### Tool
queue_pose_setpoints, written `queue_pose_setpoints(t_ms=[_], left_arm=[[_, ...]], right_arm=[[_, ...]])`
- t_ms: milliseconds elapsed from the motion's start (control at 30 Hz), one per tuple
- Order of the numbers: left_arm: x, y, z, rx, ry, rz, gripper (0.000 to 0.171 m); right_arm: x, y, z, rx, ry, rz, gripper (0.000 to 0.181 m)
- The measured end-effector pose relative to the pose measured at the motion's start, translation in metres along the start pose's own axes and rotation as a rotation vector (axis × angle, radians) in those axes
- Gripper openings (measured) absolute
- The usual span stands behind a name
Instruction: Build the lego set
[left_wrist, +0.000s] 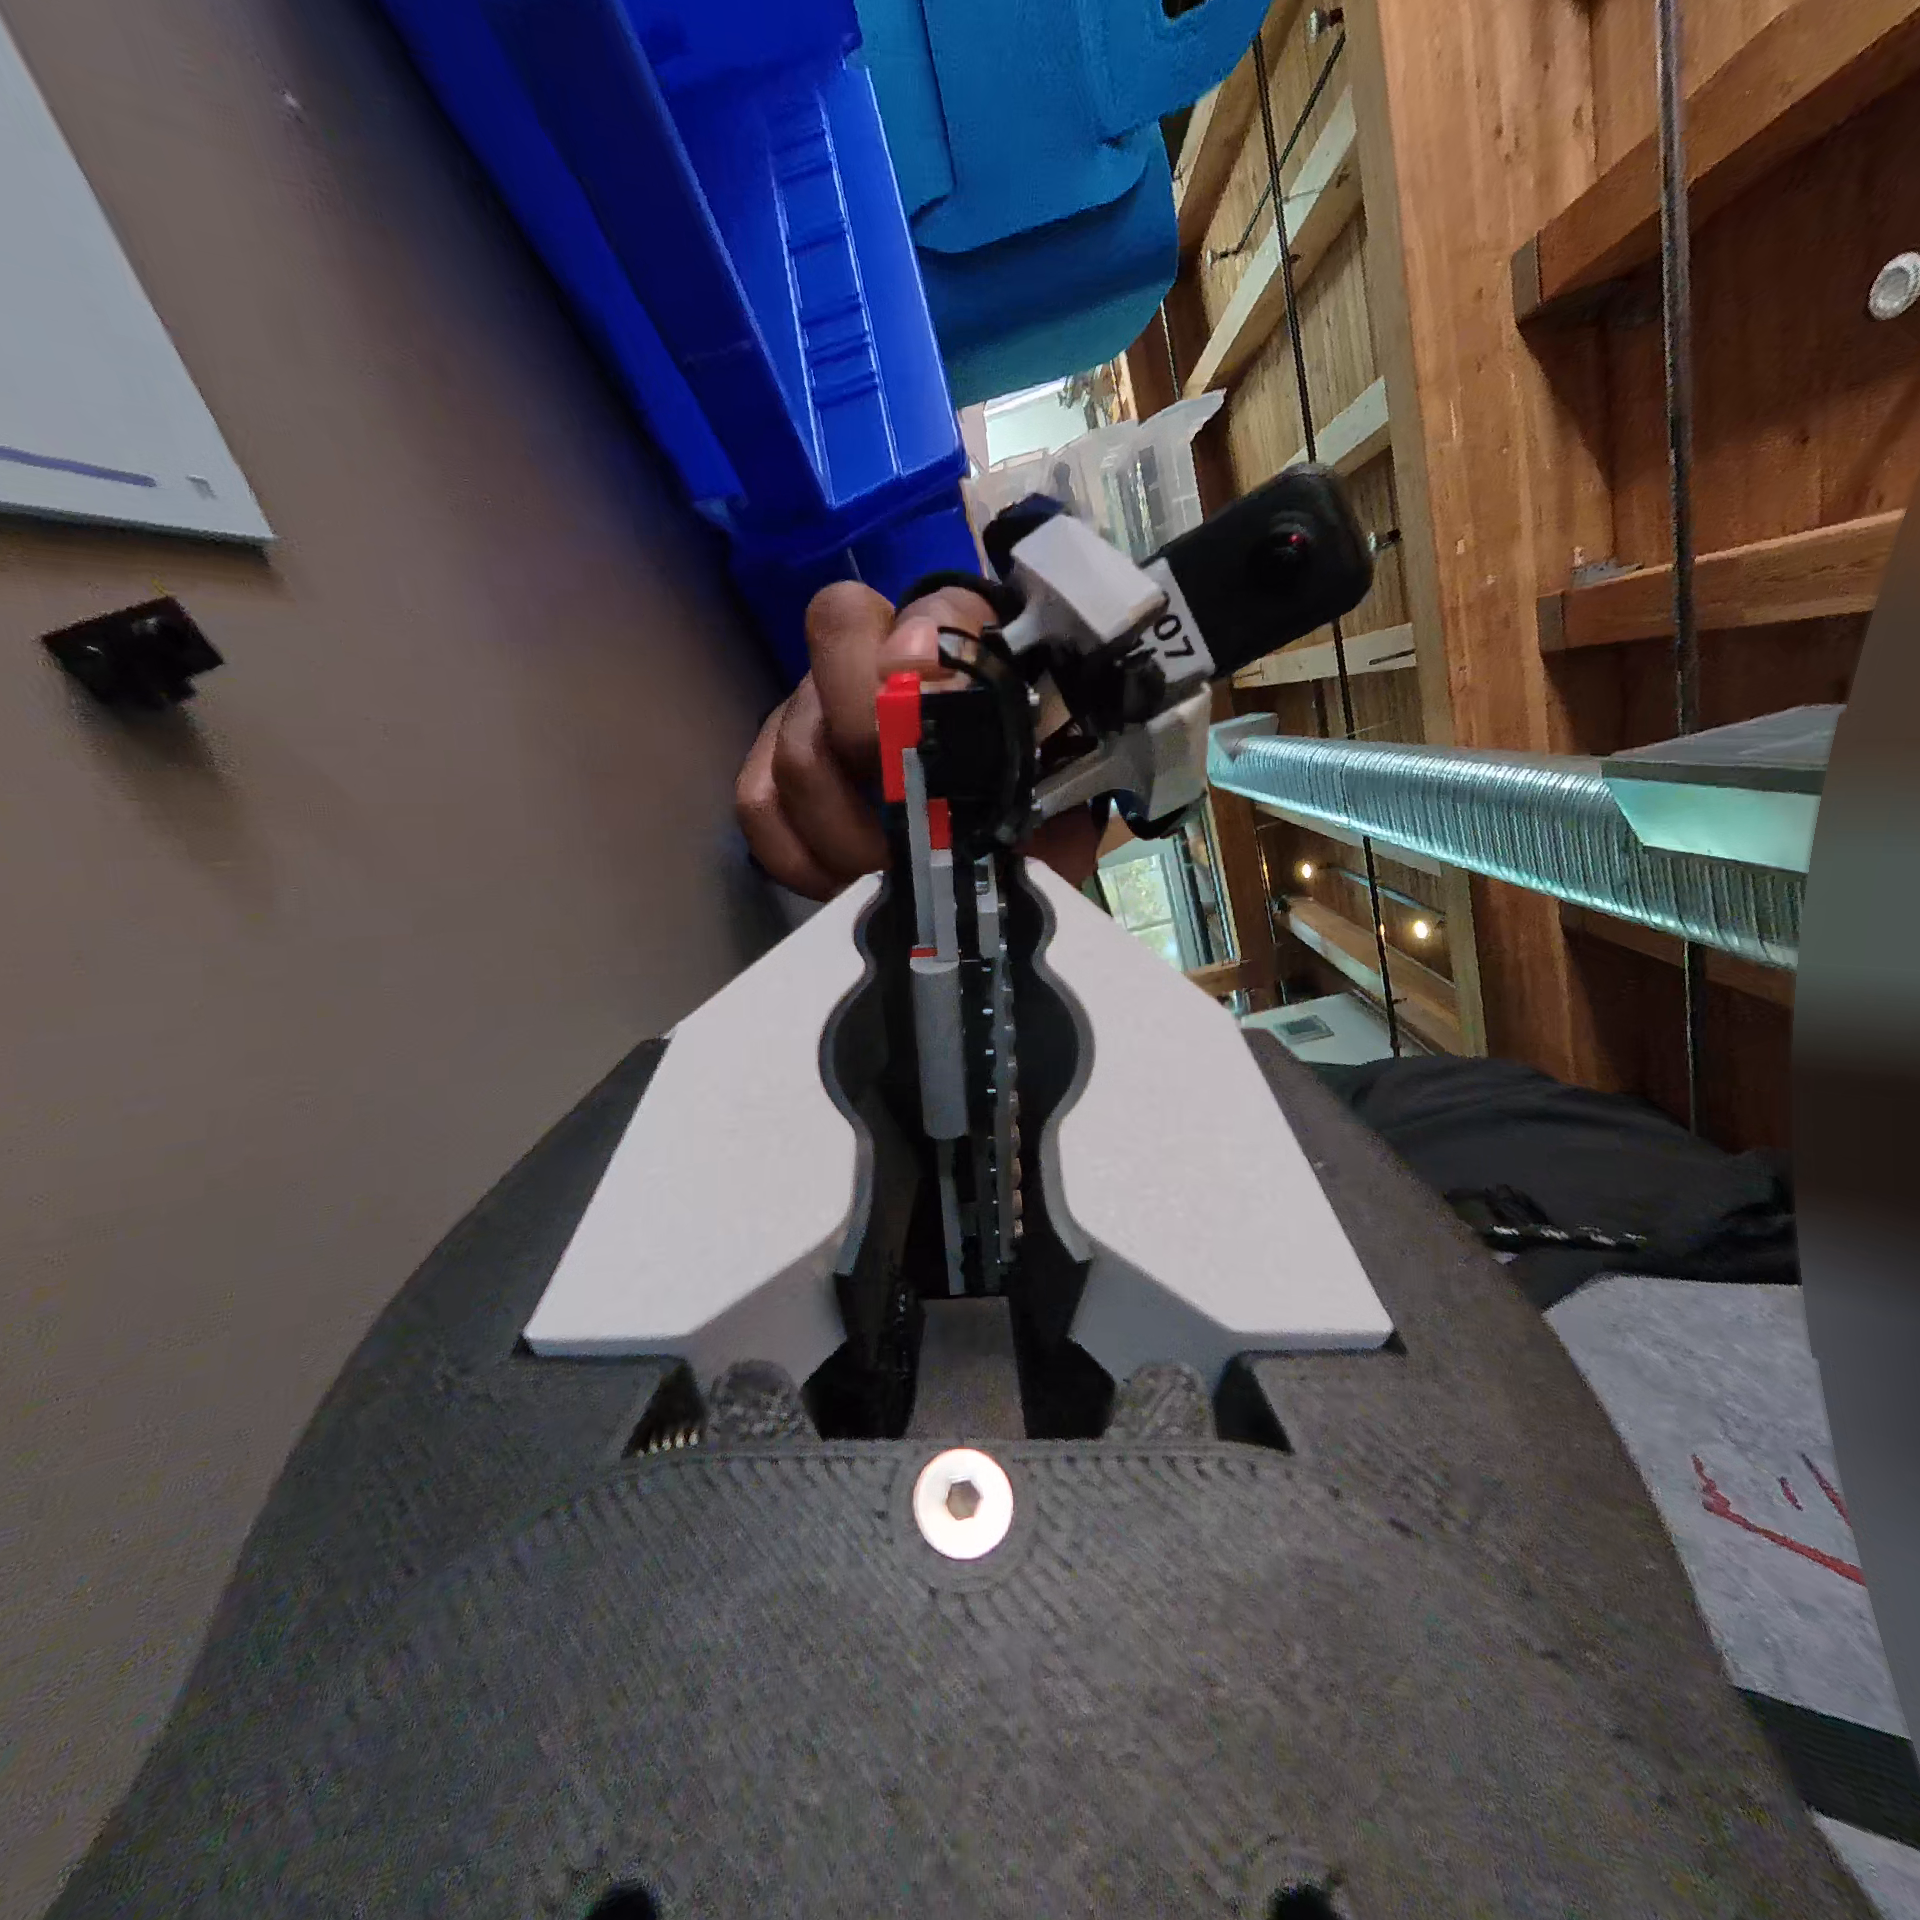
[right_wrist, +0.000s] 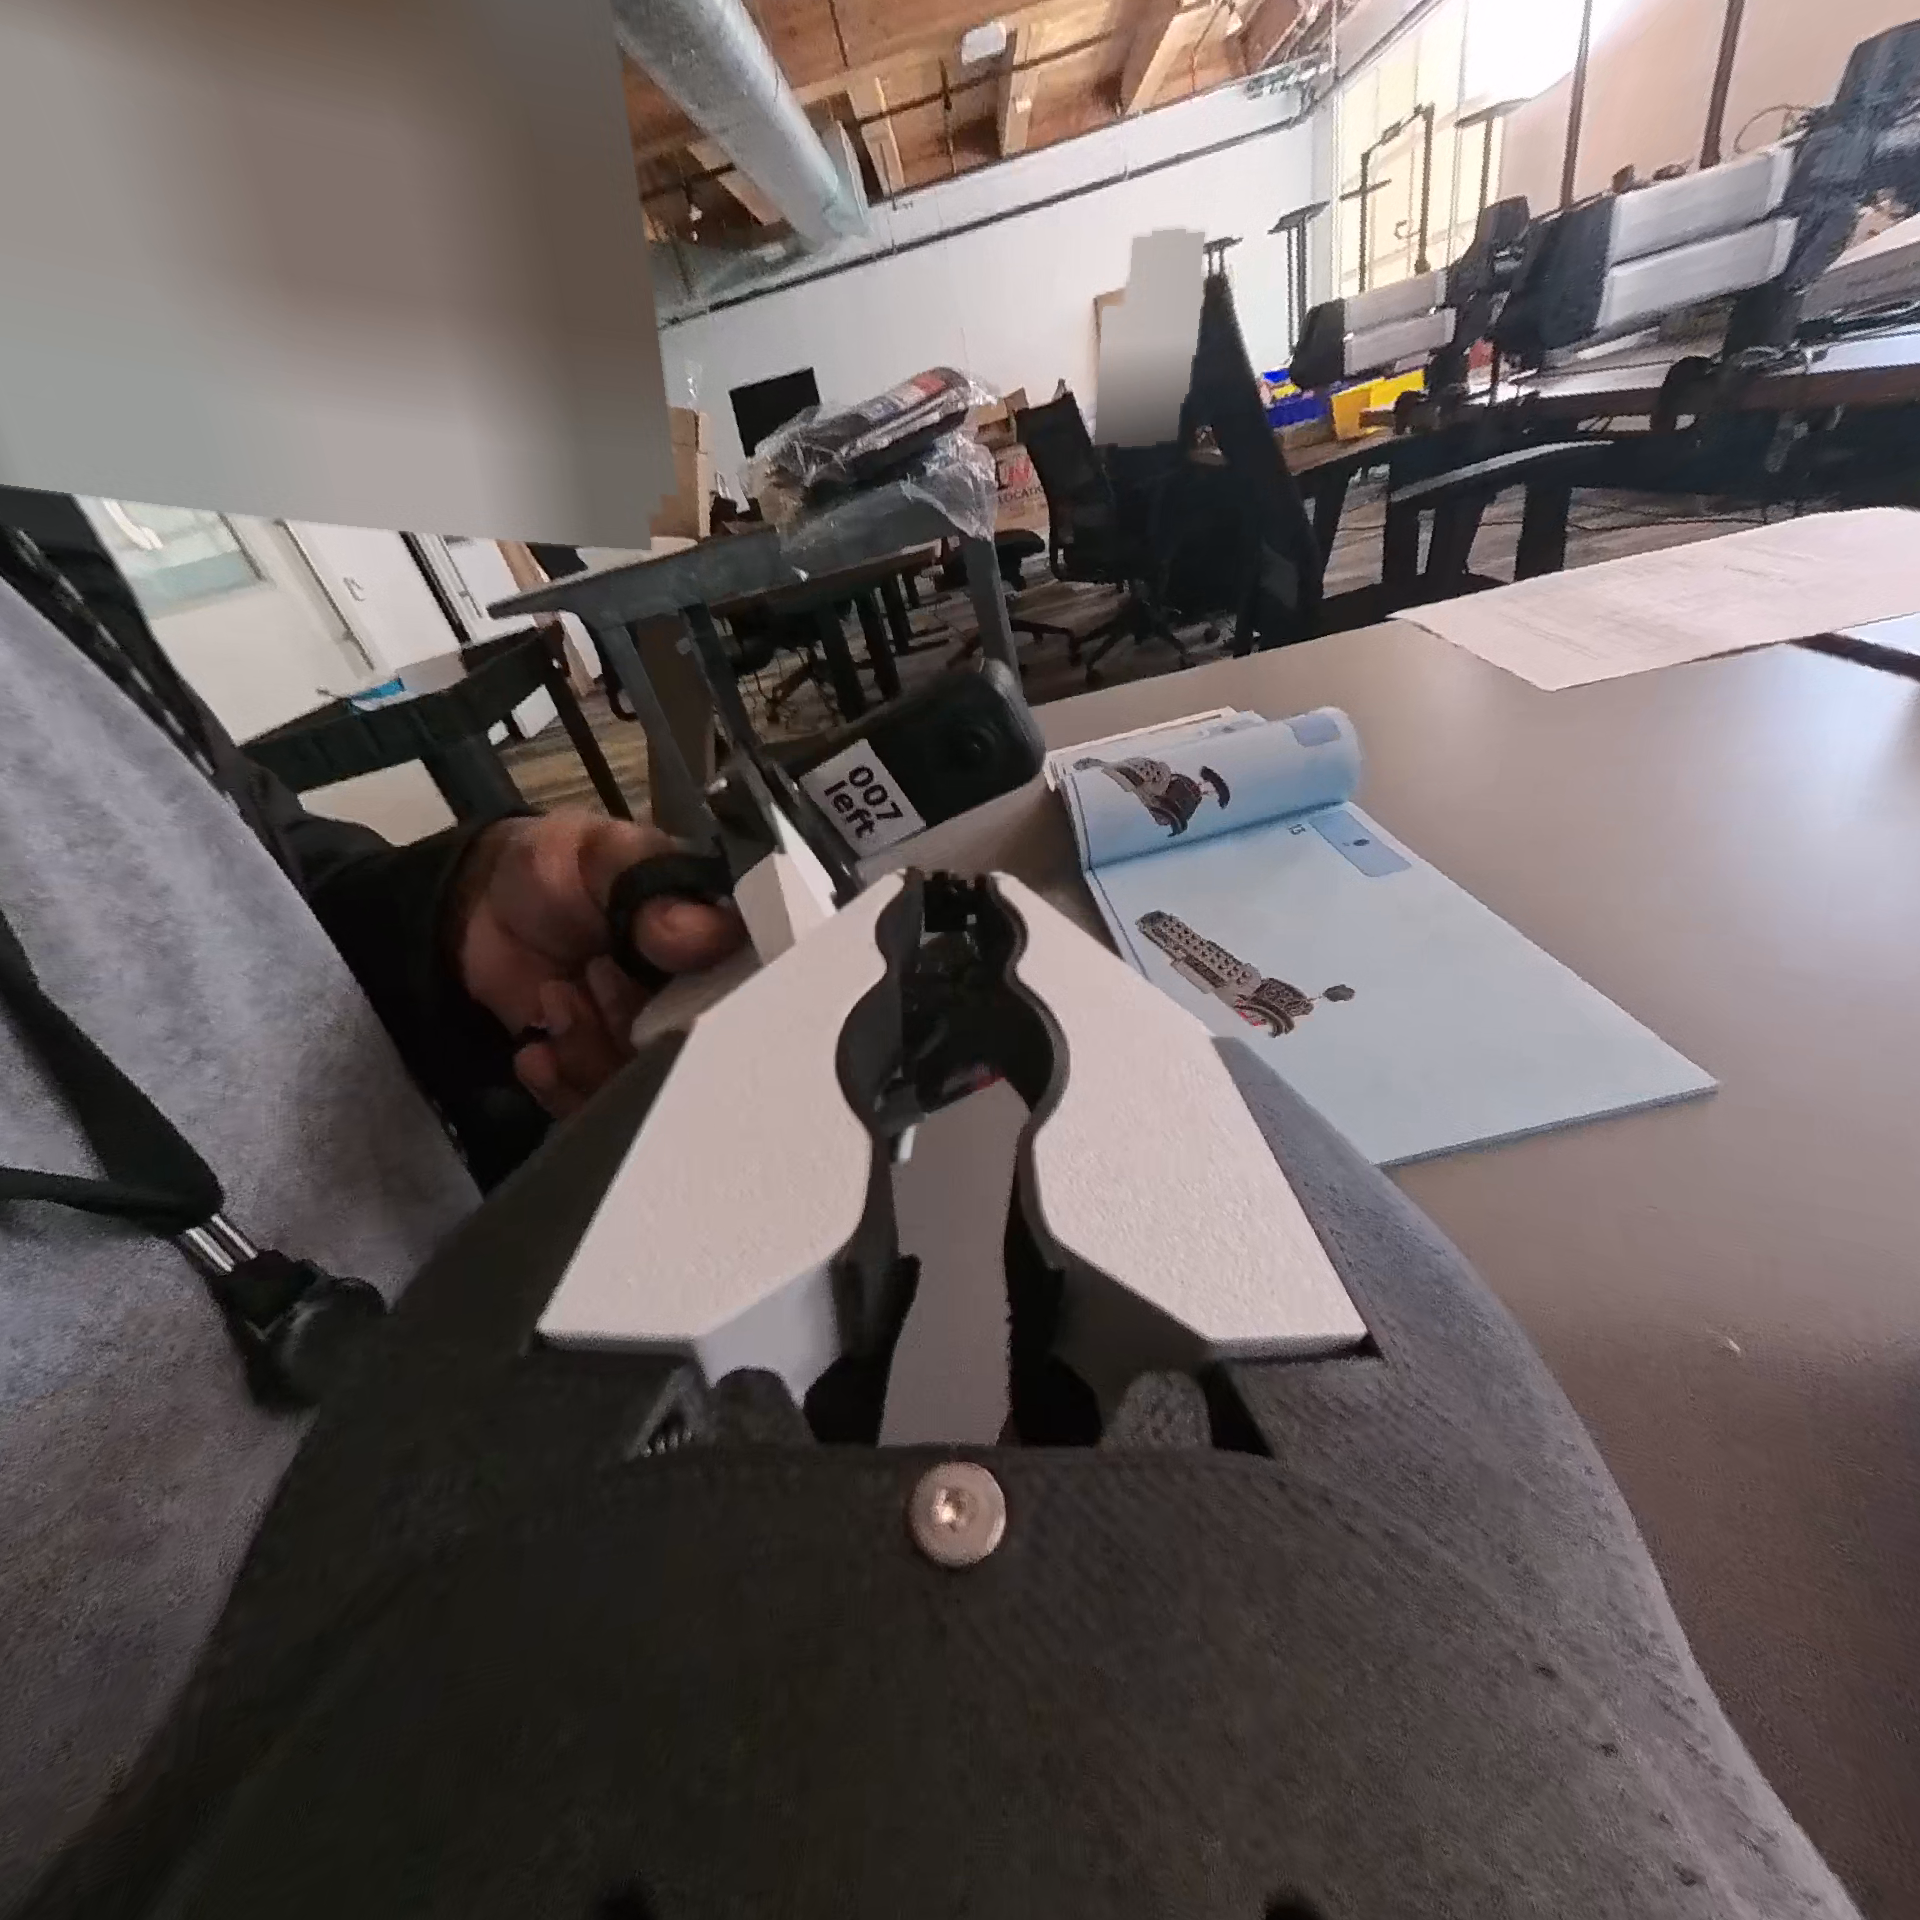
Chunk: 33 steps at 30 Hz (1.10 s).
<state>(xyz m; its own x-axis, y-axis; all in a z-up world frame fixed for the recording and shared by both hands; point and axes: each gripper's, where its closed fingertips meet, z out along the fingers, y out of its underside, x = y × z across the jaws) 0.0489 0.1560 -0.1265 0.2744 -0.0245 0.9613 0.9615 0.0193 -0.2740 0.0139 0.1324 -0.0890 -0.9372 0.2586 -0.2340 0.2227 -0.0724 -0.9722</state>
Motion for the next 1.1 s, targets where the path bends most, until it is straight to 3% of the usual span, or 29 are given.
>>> queue_pose_setpoints(t_ms=[133, 600, 1100], left_arm=[[0.001, 0.004, 0.003, -0.019, -0.010, 0.020, 0.019], [0.004, -0.002, -0.005, 0.031, 0.025, -0.008, 0.019], [0.004, 0.004, -0.001, -0.007, 0.013, 0.002, 0.019]], right_arm=[[-0.003, 0.009, 0.005, -0.043, -0.004, -0.031, 0.014], [0.002, 0.005, -0.006, -0.001, 0.017, -0.036, 0.014], [-0.002, 0.004, -0.005, 0.011, -0.004, -0.081, 0.014]])
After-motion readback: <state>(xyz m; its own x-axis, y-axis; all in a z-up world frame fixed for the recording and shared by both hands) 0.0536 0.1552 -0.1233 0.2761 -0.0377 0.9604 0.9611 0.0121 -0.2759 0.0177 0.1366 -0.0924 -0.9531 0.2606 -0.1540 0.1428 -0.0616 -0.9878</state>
